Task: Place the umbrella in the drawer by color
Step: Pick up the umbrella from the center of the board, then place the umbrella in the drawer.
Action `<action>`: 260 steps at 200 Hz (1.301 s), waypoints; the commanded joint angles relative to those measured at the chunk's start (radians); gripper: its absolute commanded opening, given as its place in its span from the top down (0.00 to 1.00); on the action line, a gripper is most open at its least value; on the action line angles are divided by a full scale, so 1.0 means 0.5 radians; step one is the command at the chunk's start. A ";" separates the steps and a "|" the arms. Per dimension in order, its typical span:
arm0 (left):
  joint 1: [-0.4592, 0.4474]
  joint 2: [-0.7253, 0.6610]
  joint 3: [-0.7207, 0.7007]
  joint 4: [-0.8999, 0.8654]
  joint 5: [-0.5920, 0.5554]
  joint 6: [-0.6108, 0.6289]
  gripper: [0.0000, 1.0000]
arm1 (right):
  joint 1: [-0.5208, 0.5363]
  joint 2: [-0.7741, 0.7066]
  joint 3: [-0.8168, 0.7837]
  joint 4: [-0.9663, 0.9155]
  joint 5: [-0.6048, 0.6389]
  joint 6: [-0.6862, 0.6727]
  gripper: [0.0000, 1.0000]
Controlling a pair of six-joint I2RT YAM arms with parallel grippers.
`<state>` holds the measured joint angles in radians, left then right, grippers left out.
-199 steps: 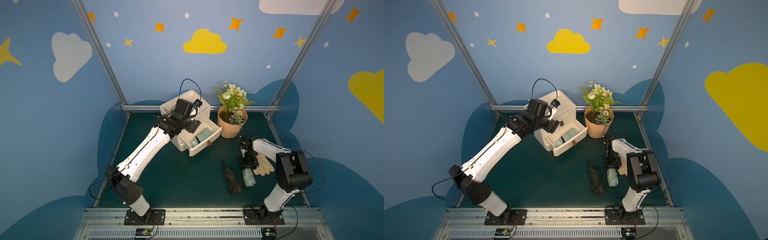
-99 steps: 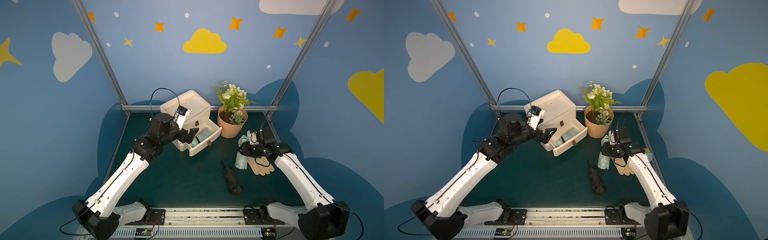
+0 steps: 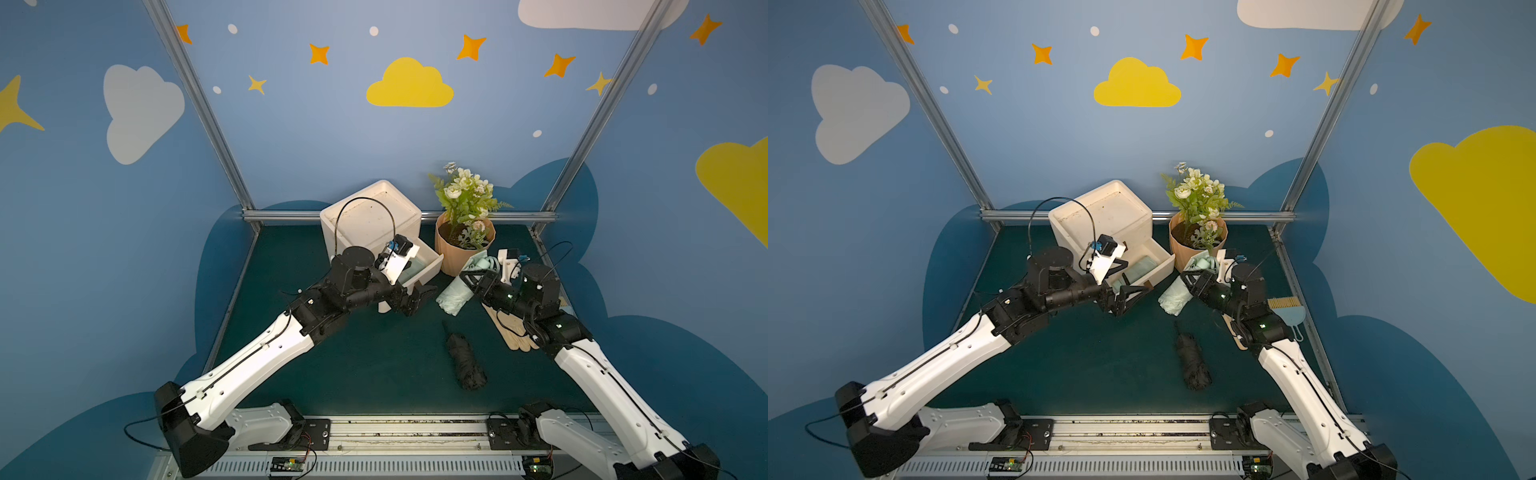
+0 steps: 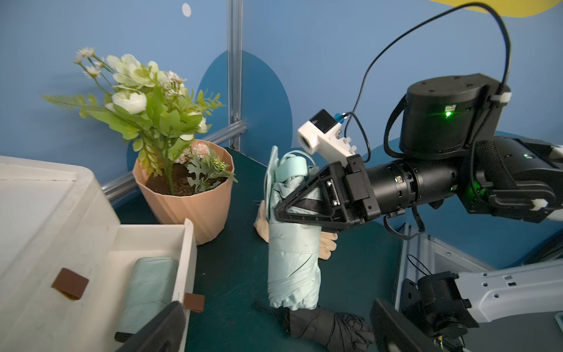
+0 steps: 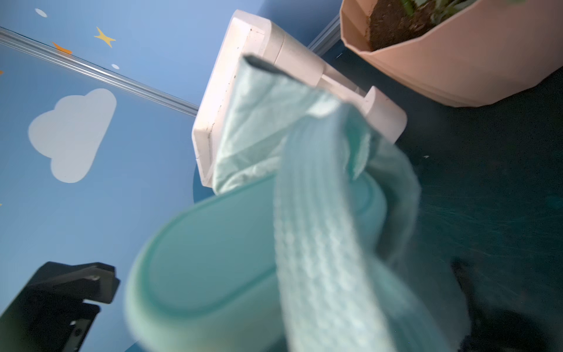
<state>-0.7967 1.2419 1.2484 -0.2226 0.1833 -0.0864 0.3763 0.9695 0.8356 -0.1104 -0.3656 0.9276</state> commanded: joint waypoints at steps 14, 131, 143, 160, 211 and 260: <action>-0.071 0.191 0.163 -0.107 0.013 -0.019 0.05 | 0.124 0.052 0.150 0.338 -0.168 0.047 0.71; -0.094 0.562 0.404 -0.228 0.087 -0.082 0.26 | 0.285 0.110 0.252 0.287 -0.115 -0.039 0.71; -0.093 0.563 0.398 -0.215 0.087 -0.088 0.33 | 0.286 0.113 0.252 0.284 -0.112 -0.044 0.70; -0.094 0.564 0.393 -0.205 0.087 -0.088 0.41 | 0.288 0.116 0.252 0.274 -0.109 -0.053 0.69; -0.094 0.552 0.386 -0.201 0.050 -0.093 0.67 | 0.284 0.107 0.227 0.309 -0.105 -0.058 0.57; -0.065 0.507 0.335 -0.217 -0.079 -0.103 0.75 | 0.212 -0.064 0.197 0.243 -0.128 -0.219 0.21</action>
<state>-0.8410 1.5127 1.4220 -0.3325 0.1837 -0.1352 0.5037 1.0107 0.9161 -0.0246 -0.4126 0.8745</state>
